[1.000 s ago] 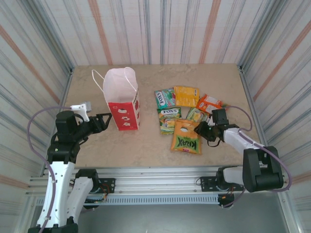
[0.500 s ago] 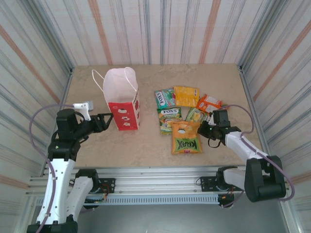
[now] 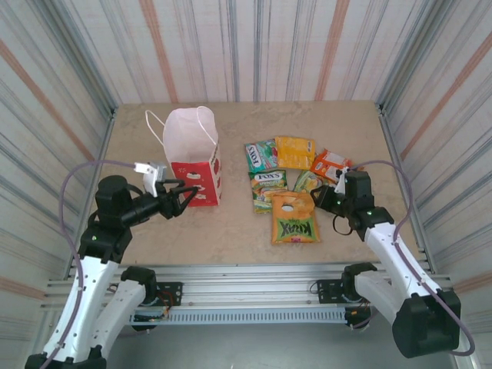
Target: Place the snacks into the paper bag
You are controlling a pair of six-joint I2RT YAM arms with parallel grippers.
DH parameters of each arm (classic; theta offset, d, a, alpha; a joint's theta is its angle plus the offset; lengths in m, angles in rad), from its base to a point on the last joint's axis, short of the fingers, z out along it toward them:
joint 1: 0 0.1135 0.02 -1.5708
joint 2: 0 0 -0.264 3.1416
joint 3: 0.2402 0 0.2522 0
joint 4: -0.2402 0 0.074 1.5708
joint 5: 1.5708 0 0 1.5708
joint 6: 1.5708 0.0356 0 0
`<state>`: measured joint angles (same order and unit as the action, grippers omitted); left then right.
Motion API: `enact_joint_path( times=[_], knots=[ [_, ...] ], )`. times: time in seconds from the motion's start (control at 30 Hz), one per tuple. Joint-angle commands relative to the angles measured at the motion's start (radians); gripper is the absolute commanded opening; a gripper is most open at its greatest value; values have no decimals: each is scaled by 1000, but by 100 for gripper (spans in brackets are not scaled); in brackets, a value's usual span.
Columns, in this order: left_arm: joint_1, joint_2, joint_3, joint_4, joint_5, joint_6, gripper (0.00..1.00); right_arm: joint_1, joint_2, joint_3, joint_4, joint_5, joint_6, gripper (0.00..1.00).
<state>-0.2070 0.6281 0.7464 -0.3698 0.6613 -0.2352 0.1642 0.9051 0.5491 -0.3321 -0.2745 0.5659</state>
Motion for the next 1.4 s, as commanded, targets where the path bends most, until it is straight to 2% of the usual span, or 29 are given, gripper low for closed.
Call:
enact_joint_path(
  times=[0.0,0.13,0.23,0.47,0.63,0.67,0.8,1.0,1.1,1.37],
  knots=[
    [-30,19,-13,10,-30,47,64,6,31,17,-167,23,9,51],
    [-112,52,-7,-10,-75,93,62,96,114,48,-277,105,13,57],
    [-167,82,3,-27,-109,113,62,128,184,72,-338,160,23,59],
    [-221,120,19,-6,-119,98,61,125,368,78,-207,81,-21,60],
    [-245,113,10,7,-150,91,61,126,502,125,-197,113,-54,58],
    [-246,113,11,5,-155,93,61,128,518,130,-198,126,-56,56],
    [-247,110,17,-13,-169,96,60,141,558,139,-207,152,-55,34],
    [-248,110,16,-15,-184,100,60,158,500,129,-211,153,-67,8],
    [-250,122,19,-13,-178,99,59,159,446,123,-208,137,-74,3],
    [-301,172,22,33,-184,71,59,159,214,121,-155,48,-58,0]
  ],
)
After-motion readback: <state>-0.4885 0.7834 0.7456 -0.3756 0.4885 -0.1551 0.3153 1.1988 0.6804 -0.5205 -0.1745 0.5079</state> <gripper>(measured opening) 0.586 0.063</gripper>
